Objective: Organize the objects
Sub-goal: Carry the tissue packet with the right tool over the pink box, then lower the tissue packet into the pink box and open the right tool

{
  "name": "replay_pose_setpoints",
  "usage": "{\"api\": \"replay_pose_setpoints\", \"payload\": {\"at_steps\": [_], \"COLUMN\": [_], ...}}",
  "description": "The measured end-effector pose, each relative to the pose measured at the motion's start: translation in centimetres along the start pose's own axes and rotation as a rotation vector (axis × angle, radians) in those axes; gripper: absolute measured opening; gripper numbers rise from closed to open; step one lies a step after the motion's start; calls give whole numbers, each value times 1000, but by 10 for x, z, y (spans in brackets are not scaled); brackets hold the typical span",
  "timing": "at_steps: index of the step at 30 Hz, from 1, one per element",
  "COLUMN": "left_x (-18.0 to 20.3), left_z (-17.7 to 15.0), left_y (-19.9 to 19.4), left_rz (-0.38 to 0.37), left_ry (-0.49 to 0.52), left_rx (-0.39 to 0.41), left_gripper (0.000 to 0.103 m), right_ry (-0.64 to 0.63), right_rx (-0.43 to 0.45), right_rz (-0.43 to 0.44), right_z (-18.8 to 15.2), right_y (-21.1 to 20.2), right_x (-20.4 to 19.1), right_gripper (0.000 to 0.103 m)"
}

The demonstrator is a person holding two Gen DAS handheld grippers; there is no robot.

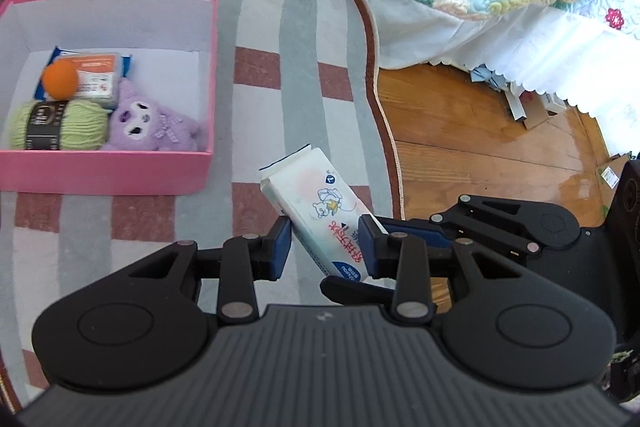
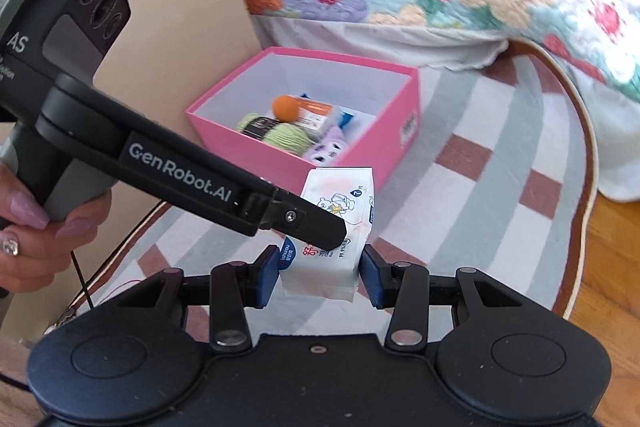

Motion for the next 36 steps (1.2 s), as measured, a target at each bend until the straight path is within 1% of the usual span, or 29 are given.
{"api": "replay_pose_setpoints", "payload": {"at_steps": [7,11,15,18,22,24,26,29,32,36], "left_x": [-12,-26,-46,-65,-89,-98,-105,-114,-125,-136], "left_z": [7,22,41,59,82,91,99,105,107,101], "left_y": [-40,-55,-57,-52,-34,-20,-6,12,28,44], "left_rz": [44,76,114,134,154,176,206,230,228,222], "left_ry": [23,19,2,-21,-49,-54,-38,-23,-47,-76], "left_rx": [73,112,128,131,121,104,81,60,47,32], "left_gripper": [34,35,35,35,35,35,35,35,35,35], "right_ry": [-64,-25,-6,-9,5,20,44,60,97,150], "right_rx": [20,35,38,40,37,25,4,-14,-27,-65], "right_rz": [17,48,56,36,1,-12,-11,-17,-11,11], "right_z": [28,52,76,93,110,116,118,117,115,109], "right_y": [-1,7,27,45,73,89,105,124,140,156], "right_x": [-27,-34,-38,-37,-30,-24,-16,-8,1,8], "right_gripper": [49,49,49,49,49,49,48,48,48,49]}}
Point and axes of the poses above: each gripper's, at about its wrist camera, not at the fingertips, and y roughly the way its jaws point, x to its right, z to its top, the point moved 4 cm from there along y, roughly the way its jaws point, and after that the axes turned 2 degrees about z, right-handed, at the moved point
